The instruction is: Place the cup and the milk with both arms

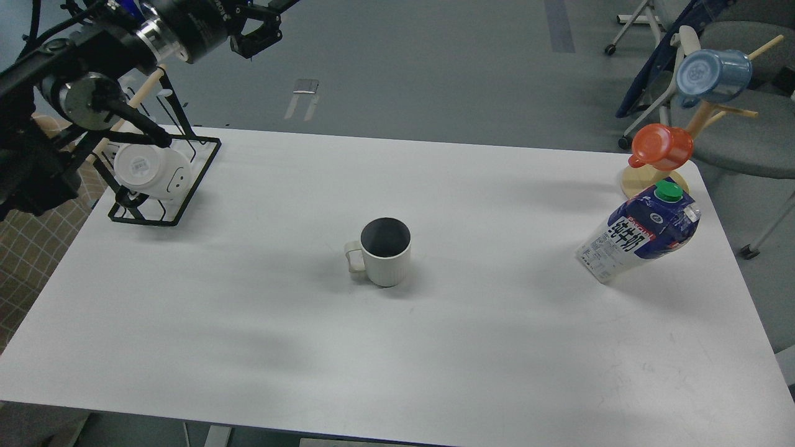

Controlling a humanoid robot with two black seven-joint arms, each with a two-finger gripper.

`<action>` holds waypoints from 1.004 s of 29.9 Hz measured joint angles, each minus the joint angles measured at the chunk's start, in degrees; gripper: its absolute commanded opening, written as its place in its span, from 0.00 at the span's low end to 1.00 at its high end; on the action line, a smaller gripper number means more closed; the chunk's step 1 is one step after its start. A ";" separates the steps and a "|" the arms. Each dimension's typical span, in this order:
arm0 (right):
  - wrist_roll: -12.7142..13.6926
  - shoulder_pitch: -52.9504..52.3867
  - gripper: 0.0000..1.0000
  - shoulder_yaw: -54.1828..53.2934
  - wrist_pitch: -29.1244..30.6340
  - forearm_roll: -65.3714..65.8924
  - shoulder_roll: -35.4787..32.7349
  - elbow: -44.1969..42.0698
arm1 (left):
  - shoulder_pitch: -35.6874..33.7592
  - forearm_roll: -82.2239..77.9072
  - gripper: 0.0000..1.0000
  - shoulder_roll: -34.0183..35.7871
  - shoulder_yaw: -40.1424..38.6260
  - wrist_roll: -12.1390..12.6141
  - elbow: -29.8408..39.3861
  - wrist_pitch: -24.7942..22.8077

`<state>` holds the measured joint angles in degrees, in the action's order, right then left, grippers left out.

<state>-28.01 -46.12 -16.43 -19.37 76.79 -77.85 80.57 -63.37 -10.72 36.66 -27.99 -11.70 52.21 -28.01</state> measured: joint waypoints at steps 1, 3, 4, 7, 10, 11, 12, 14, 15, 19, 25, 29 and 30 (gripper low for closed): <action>0.00 1.79 1.00 0.53 -2.73 1.26 -0.33 0.01 | 0.03 0.03 0.98 -0.11 -0.03 0.00 0.00 0.02; 0.00 5.15 1.00 1.72 -6.81 2.97 -0.67 0.13 | 0.06 0.05 0.98 -0.48 -0.05 0.04 0.00 0.01; 0.00 6.39 1.00 2.34 -7.63 3.35 -0.67 0.19 | 0.07 0.06 0.98 -0.67 -0.05 0.07 0.00 0.00; 0.01 9.36 1.00 5.32 -8.48 5.67 0.44 -0.10 | 0.29 0.05 0.98 -1.27 -0.06 0.10 0.03 0.01; 0.01 10.31 1.00 7.18 -8.63 10.42 2.03 -1.10 | 0.34 0.02 0.98 -1.82 -0.06 0.12 0.07 0.01; 0.00 10.52 1.00 7.44 -8.63 11.41 2.36 -1.42 | 0.34 -0.03 0.98 -1.94 -0.06 0.16 0.07 0.01; 0.02 10.81 1.00 7.57 -8.64 12.16 2.92 -1.83 | 0.36 -0.06 0.98 -2.03 -0.06 0.17 0.07 0.00; 0.01 11.29 1.00 7.58 -8.64 12.84 4.69 -2.79 | 0.42 -0.09 0.98 -2.19 -0.06 0.24 0.08 0.00; 0.02 11.42 1.00 7.54 -8.64 12.98 5.59 -3.34 | 0.42 -0.09 0.98 -2.23 -0.06 0.26 0.08 0.00; 0.02 11.63 1.00 7.14 -8.64 13.15 9.48 -5.40 | 0.44 -0.09 0.98 -2.25 -0.06 0.27 0.08 0.01; 0.02 11.67 1.00 7.03 -8.64 13.52 15.84 -9.91 | 0.87 -0.09 0.98 -2.15 -0.16 0.27 0.09 0.00; 0.02 11.35 1.00 6.96 -8.64 13.64 19.82 -13.04 | 1.32 -0.09 0.98 -2.06 -0.21 0.27 0.13 0.01; 0.02 11.20 1.00 6.94 -8.64 13.64 20.34 -13.37 | 1.42 -0.09 0.98 -2.01 -0.22 0.27 0.17 0.01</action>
<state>-27.99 -34.91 -9.49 -28.01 90.43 -57.51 67.20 -61.95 -10.81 34.64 -28.20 -11.43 52.38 -28.00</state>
